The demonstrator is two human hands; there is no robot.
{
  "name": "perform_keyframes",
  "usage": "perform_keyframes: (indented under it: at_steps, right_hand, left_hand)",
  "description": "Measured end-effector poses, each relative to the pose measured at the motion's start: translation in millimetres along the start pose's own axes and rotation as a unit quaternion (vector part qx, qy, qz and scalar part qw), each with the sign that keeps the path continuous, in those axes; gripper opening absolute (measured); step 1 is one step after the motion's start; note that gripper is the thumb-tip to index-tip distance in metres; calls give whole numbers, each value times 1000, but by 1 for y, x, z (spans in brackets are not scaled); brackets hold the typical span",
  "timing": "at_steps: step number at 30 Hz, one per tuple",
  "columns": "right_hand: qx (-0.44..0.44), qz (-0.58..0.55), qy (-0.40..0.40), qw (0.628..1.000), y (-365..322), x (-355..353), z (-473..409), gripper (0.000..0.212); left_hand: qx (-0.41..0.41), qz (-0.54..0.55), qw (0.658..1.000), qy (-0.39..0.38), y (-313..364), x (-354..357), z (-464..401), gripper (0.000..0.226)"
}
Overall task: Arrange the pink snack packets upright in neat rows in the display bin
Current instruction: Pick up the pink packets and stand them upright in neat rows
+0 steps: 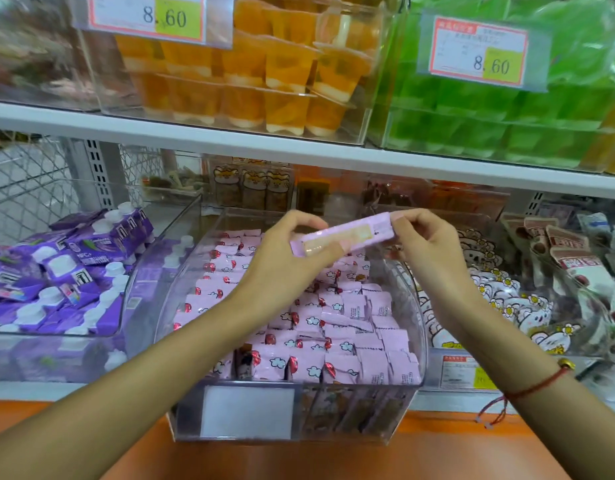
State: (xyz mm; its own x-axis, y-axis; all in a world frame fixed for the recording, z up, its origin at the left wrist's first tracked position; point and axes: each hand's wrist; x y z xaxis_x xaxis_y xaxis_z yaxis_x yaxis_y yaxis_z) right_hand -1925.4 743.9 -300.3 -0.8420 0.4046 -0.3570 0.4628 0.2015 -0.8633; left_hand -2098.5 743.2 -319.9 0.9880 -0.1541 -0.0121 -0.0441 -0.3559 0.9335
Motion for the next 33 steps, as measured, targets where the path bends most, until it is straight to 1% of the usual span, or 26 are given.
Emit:
perform_keyframes:
  at_steps: [1, 2, 3, 4, 6, 7, 8, 9, 10, 11, 12, 14, 15, 16, 17, 18, 20, 21, 24, 25, 26, 29, 31, 33]
  right_hand:
    - [-21, 26, -12, 999, 0, -2, 0, 12]
    - [-64, 66, -21, 996, 0, -5, 2, 17]
    - [-125, 121, -30, 984, -1, -8, 4, 27]
    - [-194, 188, -48, 962, -2, -10, 6, 39]
    - [-310, 318, -95, 891, -4, -7, 11, 56]
    - [-345, 368, -108, 857, -4, -4, 14, 58]
    - [-361, 401, -110, 835, -5, 0, 15, 56]
    - [-365, 416, -105, 826, -5, 1, 16, 51]
    - [-363, 411, -98, 830, -6, 1, 15, 47]
    - [-353, 388, -96, 846, -6, 0, 15, 43]
    - [-333, 347, -101, 871, -5, -1, 14, 39]
    - [-253, 216, -146, 932, -3, -6, 12, 29]
    - [-198, 136, -179, 954, -2, -8, 11, 25]
    - [-147, 65, -209, 965, -1, -9, 10, 24]
    - [-106, 20, -228, 968, 1, -10, 8, 25]
    - [-75, -5, -242, 967, 4, -11, 5, 26]
    - [-36, -45, -262, 963, 9, -13, 0, 25]
    - [-27, -60, -265, 962, 10, -14, -2, 24]
    - [-33, -43, -247, 967, 13, -19, -9, 24]
    - [-44, -18, -231, 972, 13, -21, -12, 26]
    - [-56, 18, -209, 976, 14, -21, -14, 28]
    - [-90, 136, -123, 979, 16, -17, -20, 30]
    - [-130, 229, -93, 960, 16, -14, -22, 40]
    - [-171, 313, -107, 928, 15, -12, -24, 51]
  left_hand:
    - [-39, 32, 999, 18, 1, -1, -1, 25]
    - [-87, 67, 994, 26, 2, -2, -1, 25]
    - [-131, 92, 987, 26, 3, -4, -1, 26]
    - [-161, 98, 982, 22, 4, -5, -1, 28]
    - [-194, 79, 978, 3, 5, -5, 0, 41]
    - [-200, 69, 977, -6, 5, -5, 1, 50]
    - [-203, 61, 977, -10, 5, -3, 1, 57]
    - [-203, 56, 978, -8, 5, -2, 0, 63]
    - [-199, 48, 979, -4, 4, -2, -1, 67]
    - [-193, 41, 980, 2, 5, -2, -2, 71]
    - [-182, 38, 983, 7, 5, -2, -4, 76]
    - [-156, 53, 986, 10, 4, -5, -9, 81]
    - [-145, 59, 988, 7, 4, -6, -10, 79]
    - [-135, 54, 989, 3, 3, -7, -10, 76]
    - [-123, 38, 992, -3, 0, -7, -9, 67]
    - [-107, 7, 994, -14, -3, -7, -8, 53]
    - [-60, -108, 991, -53, -14, -8, -4, 23]
    - [-45, -172, 981, -80, -19, -8, -2, 16]
    - [2, -346, 926, -148, -28, -9, 6, 30]
    - [25, -384, 909, -161, -29, -8, 8, 32]
    - [37, -402, 900, -167, -29, -8, 9, 33]
    - [43, -399, 900, -170, -30, -9, 8, 33]
    - [37, -391, 903, -175, -32, -9, 7, 33]
    - [29, -385, 905, -178, -32, -10, 7, 33]
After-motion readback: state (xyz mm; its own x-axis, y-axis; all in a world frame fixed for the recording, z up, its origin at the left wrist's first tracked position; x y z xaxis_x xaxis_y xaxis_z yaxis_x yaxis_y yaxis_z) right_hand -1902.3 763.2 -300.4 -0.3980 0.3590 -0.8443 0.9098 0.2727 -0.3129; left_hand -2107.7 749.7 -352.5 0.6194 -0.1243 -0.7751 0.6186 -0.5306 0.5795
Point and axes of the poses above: each hand's wrist, its own z-axis away from the middle knuckle, its own x-axis out of the palm, y = z × x, and after that the axes turned 13 degrees about z, right-handed
